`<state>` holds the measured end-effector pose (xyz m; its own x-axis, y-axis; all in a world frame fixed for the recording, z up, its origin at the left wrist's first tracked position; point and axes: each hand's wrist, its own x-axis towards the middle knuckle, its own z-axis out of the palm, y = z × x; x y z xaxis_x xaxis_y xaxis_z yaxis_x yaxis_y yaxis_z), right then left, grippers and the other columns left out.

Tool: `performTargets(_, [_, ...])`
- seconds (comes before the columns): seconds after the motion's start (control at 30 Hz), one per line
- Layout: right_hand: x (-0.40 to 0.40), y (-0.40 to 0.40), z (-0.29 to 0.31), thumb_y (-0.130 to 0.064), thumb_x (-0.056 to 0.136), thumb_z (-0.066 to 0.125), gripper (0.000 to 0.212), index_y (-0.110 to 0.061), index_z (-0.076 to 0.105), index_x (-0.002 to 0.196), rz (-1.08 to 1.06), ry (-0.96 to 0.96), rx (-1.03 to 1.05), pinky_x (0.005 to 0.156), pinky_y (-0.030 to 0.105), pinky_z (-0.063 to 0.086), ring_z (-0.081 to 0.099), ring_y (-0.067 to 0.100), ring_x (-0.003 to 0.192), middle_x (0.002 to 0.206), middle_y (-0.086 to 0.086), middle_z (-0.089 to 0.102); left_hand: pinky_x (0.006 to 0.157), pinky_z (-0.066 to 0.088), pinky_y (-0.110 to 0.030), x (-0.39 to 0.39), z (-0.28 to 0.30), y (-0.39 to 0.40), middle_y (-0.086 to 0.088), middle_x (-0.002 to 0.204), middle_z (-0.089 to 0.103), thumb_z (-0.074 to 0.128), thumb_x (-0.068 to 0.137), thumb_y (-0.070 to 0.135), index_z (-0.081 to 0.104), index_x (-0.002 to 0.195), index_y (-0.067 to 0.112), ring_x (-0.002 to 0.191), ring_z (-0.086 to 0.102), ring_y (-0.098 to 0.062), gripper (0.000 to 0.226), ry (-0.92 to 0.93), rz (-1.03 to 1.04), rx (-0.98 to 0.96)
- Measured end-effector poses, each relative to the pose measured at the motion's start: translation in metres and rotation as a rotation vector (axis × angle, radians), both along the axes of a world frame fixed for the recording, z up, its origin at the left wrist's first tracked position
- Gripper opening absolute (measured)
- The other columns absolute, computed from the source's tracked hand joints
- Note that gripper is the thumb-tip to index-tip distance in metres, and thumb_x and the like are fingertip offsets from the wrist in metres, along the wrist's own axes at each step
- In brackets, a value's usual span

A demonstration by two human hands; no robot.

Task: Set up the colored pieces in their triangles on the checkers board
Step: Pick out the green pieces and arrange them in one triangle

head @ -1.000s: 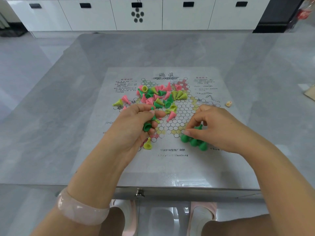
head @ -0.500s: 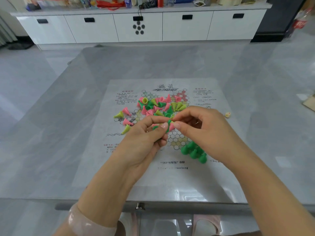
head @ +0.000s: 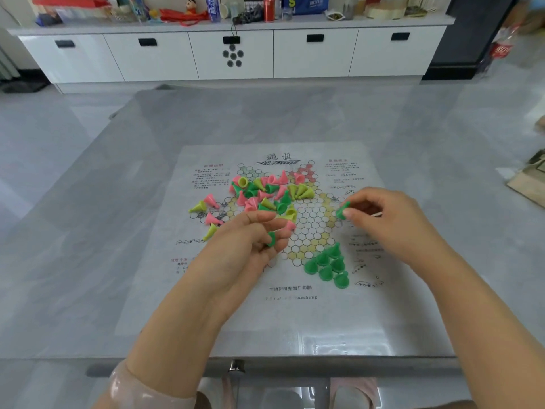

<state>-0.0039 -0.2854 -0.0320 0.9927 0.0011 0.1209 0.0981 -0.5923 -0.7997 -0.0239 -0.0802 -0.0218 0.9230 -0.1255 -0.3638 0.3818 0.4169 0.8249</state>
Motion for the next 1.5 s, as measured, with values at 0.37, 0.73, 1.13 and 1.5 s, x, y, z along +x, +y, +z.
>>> performTargets(0.37, [0.0, -0.003, -0.015, -0.021, 0.08, 0.067, 0.012, -0.032, 0.068, 0.084, 0.216, 0.09, -0.222, 0.066, 0.004, 0.038, 0.053, 0.002, 0.075, 0.087, -0.011, 0.059, 0.045, 0.047, -0.015, 0.0, 0.005, 0.006, -0.002, 0.067, 0.071, 0.054, 0.086, 0.003, 0.055, 0.088, 0.007, 0.049, 0.059, -0.005, 0.004, -0.039, 0.055, 0.073])
performTargets(0.73, [-0.003, -0.006, -0.014, -0.016, 0.081, 0.065, 0.025, -0.04, 0.063, 0.087, 0.262, 0.064, -0.242, 0.07, 0.004, 0.039, 0.053, -0.002, 0.077, 0.087, -0.012, 0.058, 0.053, 0.051, -0.013, 0.002, 0.003, 0.015, -0.003, 0.076, 0.072, 0.055, 0.083, -0.005, 0.06, 0.093, 0.004, 0.056, 0.064, -0.005, 0.015, -0.032, 0.11, 0.06])
performTargets(1.13, [0.035, 0.038, 0.038, -0.015, 0.087, 0.056, 0.018, -0.026, 0.065, 0.097, 0.202, -0.044, -0.371, 0.067, 0.011, 0.046, 0.057, 0.0, 0.077, 0.083, -0.013, 0.061, 0.036, 0.035, -0.013, 0.008, 0.009, 0.058, 0.01, 0.048, 0.047, 0.056, 0.084, 0.017, 0.076, 0.073, 0.023, 0.039, 0.039, -0.002, 0.023, -0.137, 0.153, 0.149])
performTargets(1.5, [0.072, 0.077, 0.018, -0.006, 0.086, 0.054, 0.014, -0.015, 0.062, 0.092, 0.377, 0.044, -0.755, 0.075, 0.021, 0.043, 0.053, 0.009, 0.081, 0.102, 0.0, 0.064, 0.047, 0.048, -0.017, 0.012, 0.009, 0.072, 0.005, 0.057, 0.063, 0.047, 0.091, 0.007, 0.069, 0.087, 0.012, 0.048, 0.057, -0.006, 0.023, -0.132, 0.179, 0.081])
